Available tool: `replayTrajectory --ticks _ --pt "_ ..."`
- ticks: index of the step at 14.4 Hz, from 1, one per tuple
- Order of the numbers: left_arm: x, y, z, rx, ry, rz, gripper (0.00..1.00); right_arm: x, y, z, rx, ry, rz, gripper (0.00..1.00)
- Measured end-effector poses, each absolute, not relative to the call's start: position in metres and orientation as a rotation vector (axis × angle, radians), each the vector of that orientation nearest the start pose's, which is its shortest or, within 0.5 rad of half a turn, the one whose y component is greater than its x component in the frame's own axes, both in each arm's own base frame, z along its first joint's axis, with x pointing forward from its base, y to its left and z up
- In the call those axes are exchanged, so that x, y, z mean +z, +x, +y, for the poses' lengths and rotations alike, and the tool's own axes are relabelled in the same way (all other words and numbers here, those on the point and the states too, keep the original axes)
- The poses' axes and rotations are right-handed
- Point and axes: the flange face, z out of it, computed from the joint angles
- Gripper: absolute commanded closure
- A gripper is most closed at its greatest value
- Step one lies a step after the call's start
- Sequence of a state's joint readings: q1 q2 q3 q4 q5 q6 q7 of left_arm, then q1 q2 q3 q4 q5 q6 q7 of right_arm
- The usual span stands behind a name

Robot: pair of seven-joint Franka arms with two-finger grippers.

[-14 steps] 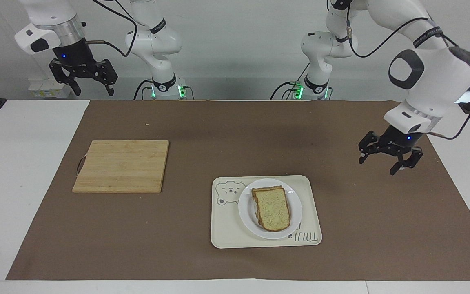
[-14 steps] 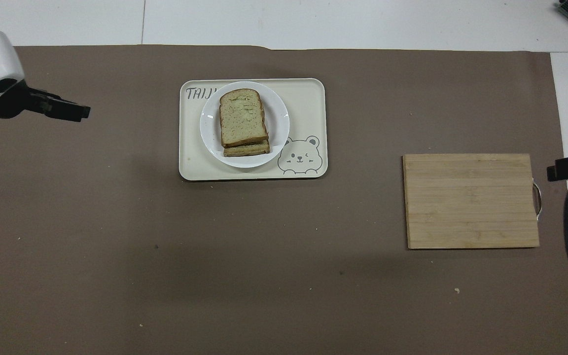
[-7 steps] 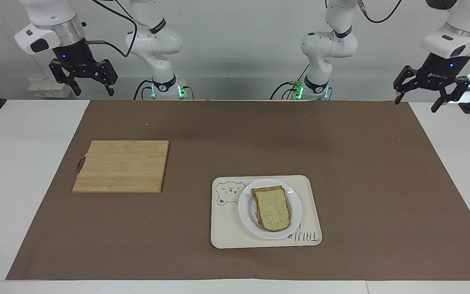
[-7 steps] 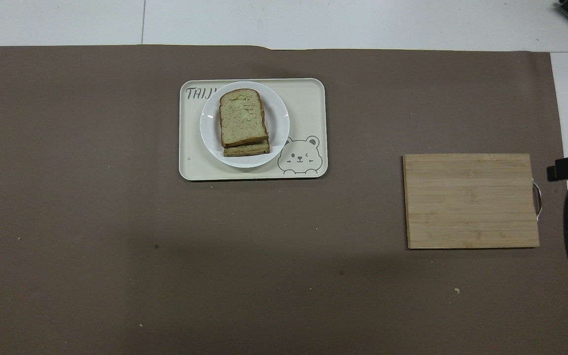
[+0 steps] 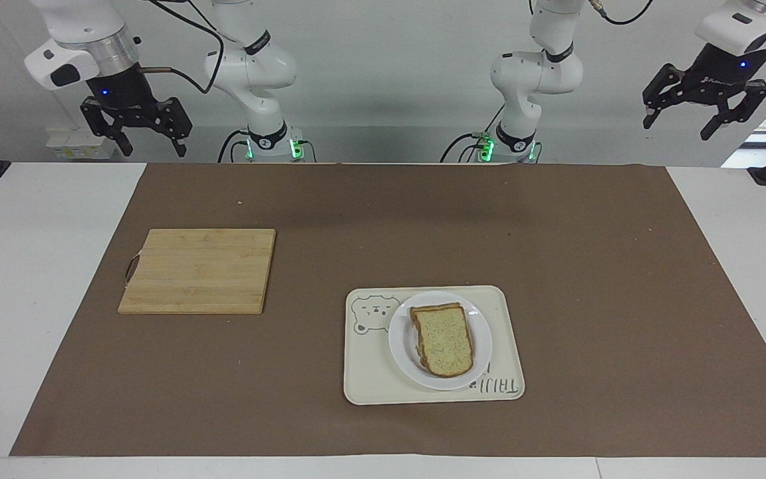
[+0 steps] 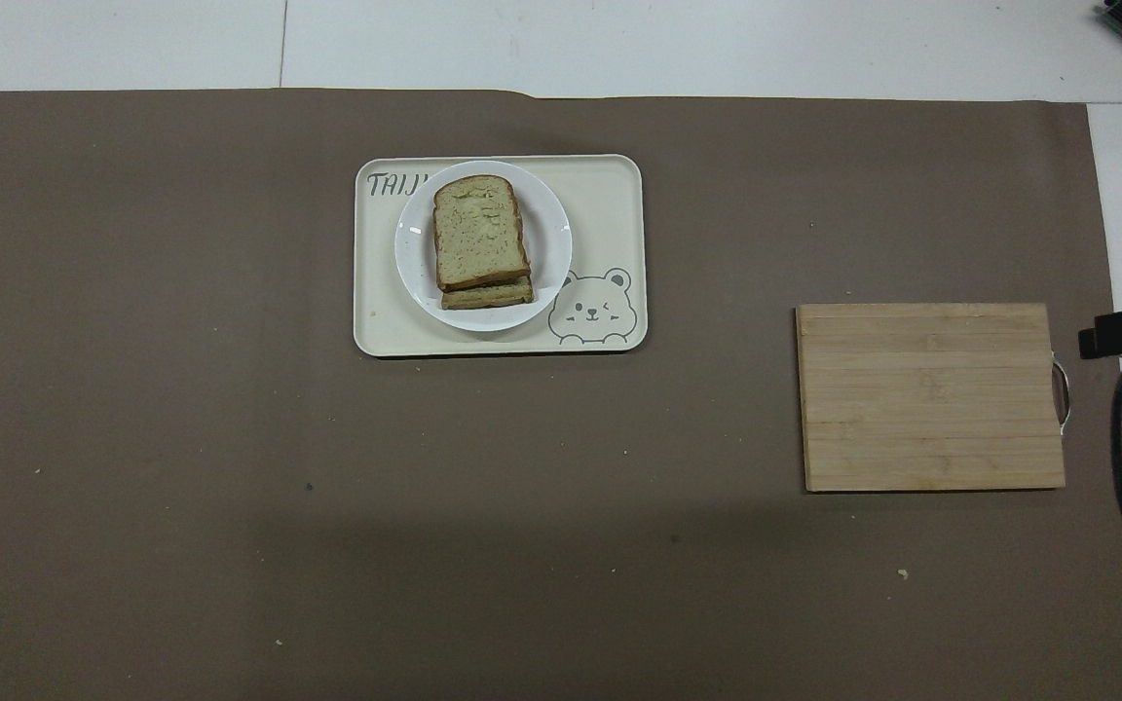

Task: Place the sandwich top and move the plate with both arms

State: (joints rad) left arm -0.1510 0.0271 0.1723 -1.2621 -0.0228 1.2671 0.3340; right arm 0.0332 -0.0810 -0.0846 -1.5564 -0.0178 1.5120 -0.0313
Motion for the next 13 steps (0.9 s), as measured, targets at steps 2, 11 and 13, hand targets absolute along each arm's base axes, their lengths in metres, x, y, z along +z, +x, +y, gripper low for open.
replayTrajectory --ticks 2,11,13 --pt "0.708 0.529 0.003 0.095 -3.141 0.367 0.0 0.669 0.522 -0.031 -0.056 -3.153 0.034 0.0" --pt "0.662 0.506 0.006 0.035 -3.169 0.326 0.0 0.669 0.522 -0.031 -0.054 -3.153 0.034 0.0" --pt "0.662 0.506 0.006 0.029 -3.168 0.333 0.0 0.669 0.522 -0.031 -0.054 -3.153 0.034 0.0"
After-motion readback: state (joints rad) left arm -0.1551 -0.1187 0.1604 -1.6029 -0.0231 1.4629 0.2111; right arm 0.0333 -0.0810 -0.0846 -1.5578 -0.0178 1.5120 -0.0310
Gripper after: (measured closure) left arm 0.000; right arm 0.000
